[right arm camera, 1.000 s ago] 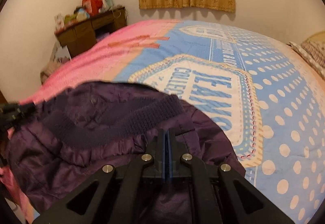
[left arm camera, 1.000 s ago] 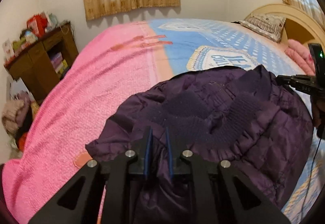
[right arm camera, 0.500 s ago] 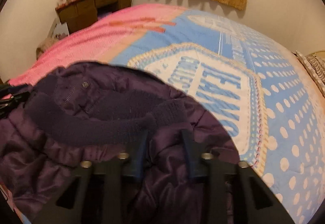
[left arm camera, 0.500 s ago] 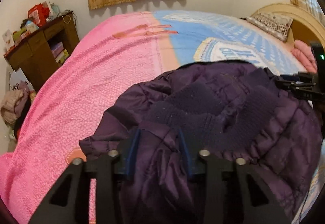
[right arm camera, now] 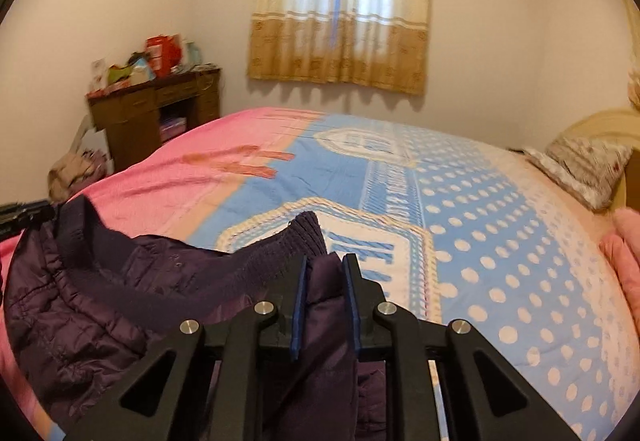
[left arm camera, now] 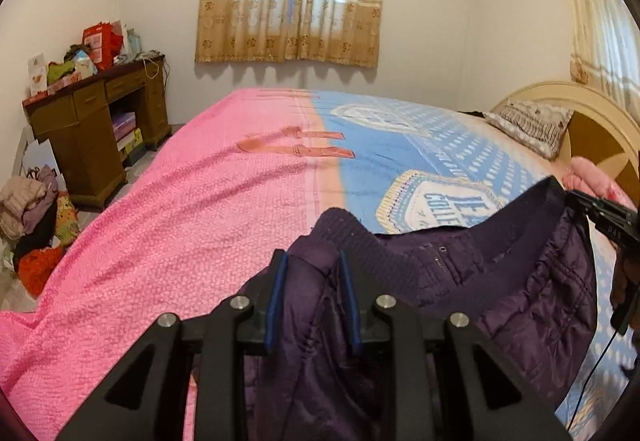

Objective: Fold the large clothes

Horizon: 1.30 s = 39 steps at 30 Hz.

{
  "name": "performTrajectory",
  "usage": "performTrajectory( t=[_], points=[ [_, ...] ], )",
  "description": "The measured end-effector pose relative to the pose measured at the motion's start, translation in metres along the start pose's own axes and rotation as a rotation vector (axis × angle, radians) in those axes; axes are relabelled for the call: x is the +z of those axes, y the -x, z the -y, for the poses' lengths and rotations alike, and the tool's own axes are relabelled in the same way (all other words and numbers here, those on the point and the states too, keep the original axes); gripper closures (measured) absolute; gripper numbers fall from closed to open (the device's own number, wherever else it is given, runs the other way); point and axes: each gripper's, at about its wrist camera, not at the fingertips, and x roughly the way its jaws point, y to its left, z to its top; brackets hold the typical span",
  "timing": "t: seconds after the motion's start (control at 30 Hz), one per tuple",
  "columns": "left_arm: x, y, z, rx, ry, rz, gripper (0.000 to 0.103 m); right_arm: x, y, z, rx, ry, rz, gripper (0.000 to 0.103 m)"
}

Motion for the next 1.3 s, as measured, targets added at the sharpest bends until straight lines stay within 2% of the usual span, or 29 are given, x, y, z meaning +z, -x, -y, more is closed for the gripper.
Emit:
performTrajectory(
  t=[0.1,0.13,0.2,0.23,0.3,0.33,0.37,0.4,0.43,0.47,0.57,0.63,0.73,0.8,0.83,0.93,0.97,1.0,1.03,1.07,1.23,1.3],
  points=[
    [-0.011,-0.027,-0.006,0.046,-0.014,-0.040,0.076,-0.021,-0.036,0.010,-0.039,-0.024,-0.110,0.091],
    [-0.017,-0.042,-0.008,0.070,-0.017,-0.080,0.076,-0.035,-0.056,0.013,-0.055,-0.025,-0.169,0.092],
    [-0.033,-0.072,-0.013,0.081,-0.009,-0.170,0.076,-0.052,-0.074,0.018,-0.043,-0.049,-0.231,0.092],
    [-0.040,-0.082,-0.012,0.104,-0.023,-0.190,0.075,-0.057,-0.078,0.020,-0.043,-0.066,-0.241,0.092],
    [-0.043,-0.083,-0.007,0.126,-0.048,-0.178,0.072,-0.054,-0.077,0.018,-0.033,-0.061,-0.242,0.091],
    [-0.041,-0.081,-0.005,0.144,-0.058,-0.174,0.067,-0.051,-0.075,0.018,-0.030,-0.056,-0.244,0.089],
    [-0.038,-0.075,-0.003,0.158,-0.066,-0.163,0.063,-0.048,-0.071,0.018,-0.031,-0.058,-0.248,0.081],
    [-0.035,-0.068,-0.001,0.169,-0.071,-0.149,0.059,-0.044,-0.067,0.019,-0.031,-0.067,-0.251,0.062],
    [-0.031,-0.060,-0.001,0.162,-0.067,-0.131,0.053,-0.039,-0.059,0.021,-0.020,-0.089,-0.243,0.050],
    [-0.029,-0.047,-0.002,0.144,-0.054,-0.101,0.045,-0.033,-0.047,0.022,-0.002,-0.110,-0.214,0.034],
    [-0.019,-0.011,0.004,0.104,-0.032,-0.023,0.031,-0.017,-0.018,0.007,0.058,-0.079,-0.159,0.032],
    [-0.018,-0.002,0.014,0.051,-0.042,-0.017,0.024,-0.012,-0.013,-0.018,0.105,-0.016,-0.179,0.032],
    [-0.026,-0.018,0.037,-0.016,-0.101,-0.107,0.023,-0.026,-0.037,-0.055,0.094,0.120,-0.299,0.032],
    [-0.036,-0.043,0.046,-0.024,-0.132,-0.187,0.023,-0.043,-0.058,-0.068,0.065,0.167,-0.374,0.032],
    [-0.043,-0.058,0.049,-0.012,-0.155,-0.224,0.024,-0.054,-0.069,-0.071,0.064,0.175,-0.399,0.033],
    [-0.050,-0.067,0.048,-0.045,-0.152,-0.240,0.051,-0.061,-0.069,-0.073,0.057,0.171,-0.357,0.056],
    [-0.050,-0.066,0.048,-0.050,-0.156,-0.232,0.061,-0.059,-0.065,-0.074,0.064,0.172,-0.337,0.072],
    [-0.049,-0.063,0.050,-0.046,-0.166,-0.224,0.068,-0.057,-0.060,-0.075,0.061,0.178,-0.315,0.077],
    [-0.048,-0.060,0.053,-0.016,-0.185,-0.209,0.090,-0.053,-0.052,-0.077,0.042,0.195,-0.275,0.078],
    [-0.047,-0.054,0.054,0.000,-0.199,-0.193,0.090,-0.049,-0.046,-0.077,0.040,0.198,-0.245,0.080],
    [-0.024,-0.029,0.044,-0.027,-0.119,-0.069,0.090,-0.027,-0.016,-0.070,0.018,0.174,-0.114,0.081],
    [-0.021,-0.035,0.046,-0.027,-0.125,-0.115,0.090,-0.023,-0.015,-0.071,0.018,0.183,-0.110,0.081]
  ],
)
